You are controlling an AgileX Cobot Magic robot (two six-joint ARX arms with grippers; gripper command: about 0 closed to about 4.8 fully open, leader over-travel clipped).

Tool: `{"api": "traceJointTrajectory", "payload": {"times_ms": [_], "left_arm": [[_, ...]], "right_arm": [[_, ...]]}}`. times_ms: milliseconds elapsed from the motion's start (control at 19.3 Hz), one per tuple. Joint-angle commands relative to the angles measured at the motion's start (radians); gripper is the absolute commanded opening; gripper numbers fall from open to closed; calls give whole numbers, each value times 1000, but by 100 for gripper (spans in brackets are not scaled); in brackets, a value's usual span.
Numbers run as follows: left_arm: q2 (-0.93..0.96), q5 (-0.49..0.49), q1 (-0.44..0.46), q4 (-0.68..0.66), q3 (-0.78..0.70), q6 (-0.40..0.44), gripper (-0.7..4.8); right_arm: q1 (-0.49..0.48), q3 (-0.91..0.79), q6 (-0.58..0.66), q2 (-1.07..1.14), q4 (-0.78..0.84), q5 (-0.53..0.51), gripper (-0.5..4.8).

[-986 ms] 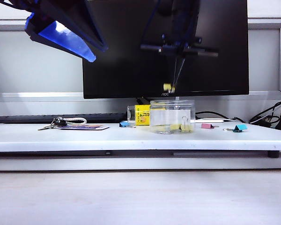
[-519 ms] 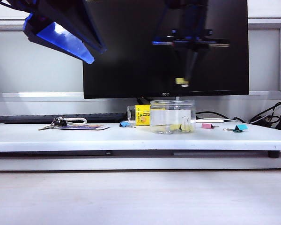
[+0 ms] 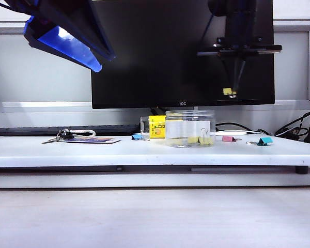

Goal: Take the clips out of the round transparent plastic box and place them on the table.

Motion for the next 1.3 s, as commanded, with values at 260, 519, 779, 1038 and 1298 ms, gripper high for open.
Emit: {"api": "traceJointTrajectory", "payload": {"times_ms": [260,519,779,1038,1298], "left_arm": [[0,-2,0,13,3,7,214],[0,-52,0,13,3,18,214],[0,-70,0,27,3,27,214],[0,-70,0,50,3,27,214],[0,-70,0,52,3,35,214]], "right_arm": [[-20,-78,-48,74,6,16,21],[-28,-88,-60,103,6,43,21],[-39,-88,-65,108,4,57,22],[-39,-89,-81,108,3,54,107],[-39,-89,-81,108,3,21,108]]}}
